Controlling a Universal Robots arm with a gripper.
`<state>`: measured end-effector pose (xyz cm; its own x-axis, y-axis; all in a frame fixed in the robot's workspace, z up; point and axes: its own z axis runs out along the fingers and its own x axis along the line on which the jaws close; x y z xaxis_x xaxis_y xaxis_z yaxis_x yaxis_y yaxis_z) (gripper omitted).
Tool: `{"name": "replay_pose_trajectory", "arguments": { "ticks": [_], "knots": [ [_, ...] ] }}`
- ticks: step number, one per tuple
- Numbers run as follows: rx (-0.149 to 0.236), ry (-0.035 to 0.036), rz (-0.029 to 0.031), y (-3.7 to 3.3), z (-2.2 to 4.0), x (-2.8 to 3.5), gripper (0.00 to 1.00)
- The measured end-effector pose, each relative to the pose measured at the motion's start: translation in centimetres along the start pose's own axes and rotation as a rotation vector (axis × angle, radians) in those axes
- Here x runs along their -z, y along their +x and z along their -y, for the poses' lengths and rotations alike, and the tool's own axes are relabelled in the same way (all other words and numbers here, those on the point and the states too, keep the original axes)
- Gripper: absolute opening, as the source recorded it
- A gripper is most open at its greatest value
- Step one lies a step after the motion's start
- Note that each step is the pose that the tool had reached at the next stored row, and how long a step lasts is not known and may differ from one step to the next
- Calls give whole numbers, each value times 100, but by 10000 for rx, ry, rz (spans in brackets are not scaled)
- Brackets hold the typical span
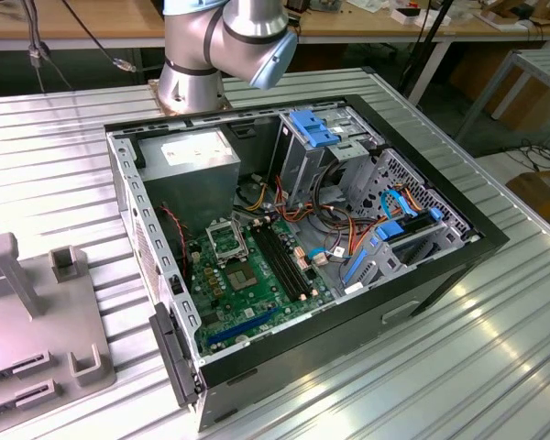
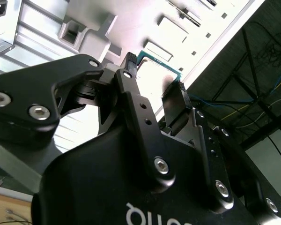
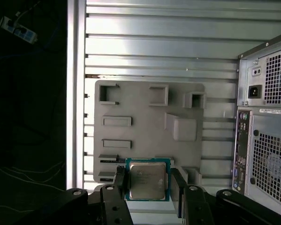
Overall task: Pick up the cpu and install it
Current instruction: 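Pick up the cpu and move it towards the insertion slot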
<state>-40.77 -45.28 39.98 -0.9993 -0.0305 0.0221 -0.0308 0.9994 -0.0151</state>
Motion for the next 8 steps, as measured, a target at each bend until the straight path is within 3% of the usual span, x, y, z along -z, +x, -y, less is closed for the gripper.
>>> {"name": "replay_pose_trajectory", "arguments": {
  "ticks": [8],
  "knots": [
    [1, -1, 1, -53, 2, 1, 47]
  ]
}}
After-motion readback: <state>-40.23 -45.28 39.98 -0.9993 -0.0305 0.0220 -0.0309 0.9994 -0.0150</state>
